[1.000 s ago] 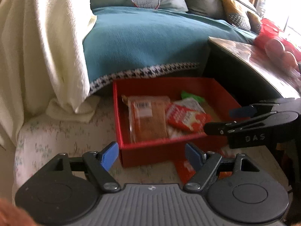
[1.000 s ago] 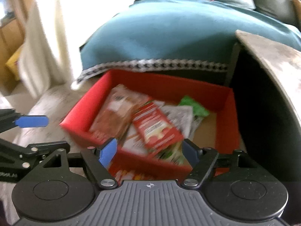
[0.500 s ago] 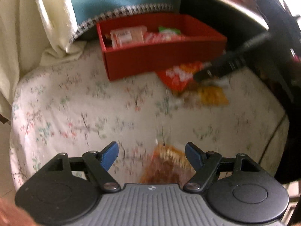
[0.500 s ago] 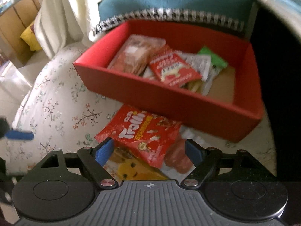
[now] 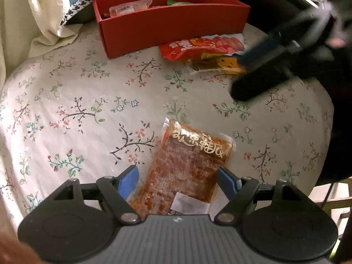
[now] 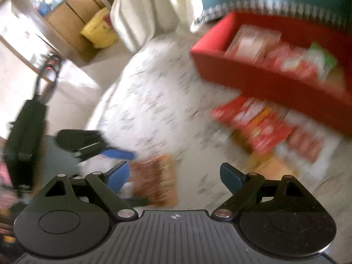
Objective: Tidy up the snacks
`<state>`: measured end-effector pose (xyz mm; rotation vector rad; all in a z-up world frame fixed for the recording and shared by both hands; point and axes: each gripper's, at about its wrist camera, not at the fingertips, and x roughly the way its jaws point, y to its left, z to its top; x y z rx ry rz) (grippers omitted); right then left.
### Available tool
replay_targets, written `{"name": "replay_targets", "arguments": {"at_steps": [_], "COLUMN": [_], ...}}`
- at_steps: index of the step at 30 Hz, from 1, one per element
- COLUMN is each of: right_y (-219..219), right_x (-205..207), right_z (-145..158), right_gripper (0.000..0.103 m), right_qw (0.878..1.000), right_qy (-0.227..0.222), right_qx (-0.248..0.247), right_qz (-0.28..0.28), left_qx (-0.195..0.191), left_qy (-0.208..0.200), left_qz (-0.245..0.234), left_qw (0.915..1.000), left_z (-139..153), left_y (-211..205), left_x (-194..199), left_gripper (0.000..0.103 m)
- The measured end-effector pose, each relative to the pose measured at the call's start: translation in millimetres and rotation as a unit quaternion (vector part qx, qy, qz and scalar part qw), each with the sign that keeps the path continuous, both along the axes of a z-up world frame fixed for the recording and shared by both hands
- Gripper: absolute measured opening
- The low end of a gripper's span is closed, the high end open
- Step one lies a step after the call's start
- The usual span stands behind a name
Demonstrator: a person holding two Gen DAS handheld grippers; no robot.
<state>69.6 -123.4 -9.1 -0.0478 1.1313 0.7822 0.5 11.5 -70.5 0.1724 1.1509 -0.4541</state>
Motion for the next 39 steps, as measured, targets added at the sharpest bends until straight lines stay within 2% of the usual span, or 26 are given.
{"name": "replay_targets", "arguments": {"at_steps": [2,4,6,8,10,13,14,18,21,23,26,29,34,39], "right_y": [10,15,19,21,28,39,40,35,31,30,31,37,46,50], "right_x": [8,27,48,61,71,72,70,42,18,14,35,56,71,56], "right_z": [2,-7,-17,-30,-44,-55,-54,-34,-21,-17,-21,-31,-61,-65], "right_gripper": [0.094,0.094,0.094,0.094,0.102,0.103,0.103,0.102,0.102,0.102,0.102,0.102,0.103,0.103], "right_qw": [0.995,0.989,0.984,0.984,0.982,0.977,0.979,0.988,0.988,0.989,0.991,0.992,0.986,0.984], "right_qy": [-0.064,-0.078,-0.083,-0.065,-0.038,-0.049,-0.045,0.004,0.019,0.006,-0.009,-0.001,0.033,-0.002], "right_qx": [-0.073,-0.125,-0.151,-0.158,-0.160,-0.180,-0.175,-0.106,-0.092,-0.104,-0.130,-0.128,-0.158,-0.178], "right_qz": [0.016,0.033,0.039,0.059,0.088,0.099,0.096,0.112,0.124,0.107,0.038,-0.005,-0.034,-0.019], "left_qx": [-0.002,-0.002,-0.002,-0.003,-0.004,-0.003,-0.002,-0.003,0.000,0.002,0.008,0.018,0.033,0.037], "left_qy": [0.001,0.000,0.000,0.001,0.001,0.003,0.003,0.004,0.003,0.001,-0.003,-0.010,-0.022,-0.029], "left_qz": [-0.003,-0.004,-0.006,-0.007,-0.011,-0.017,-0.019,-0.021,-0.021,-0.018,-0.015,-0.021,-0.040,-0.056], "left_qw": [1.0000,1.0000,1.0000,1.0000,0.9999,0.9998,0.9998,0.9998,0.9998,0.9998,0.9999,0.9996,0.9984,0.9973], "left_z": [0,-1,-1,-2,-2,-3,-3,-3,-3,-3,-3,-4,-5,-6], "left_y": [0,-1,-1,-2,-3,-5,-5,-6,-5,-4,-4,-7,-11,-10], "left_x": [-1,1,2,2,3,3,4,5,4,4,4,2,-4,-8], "left_gripper": [0.072,0.072,0.073,0.076,0.078,0.081,0.082,0.082,0.083,0.082,0.082,0.084,0.086,0.089]}}
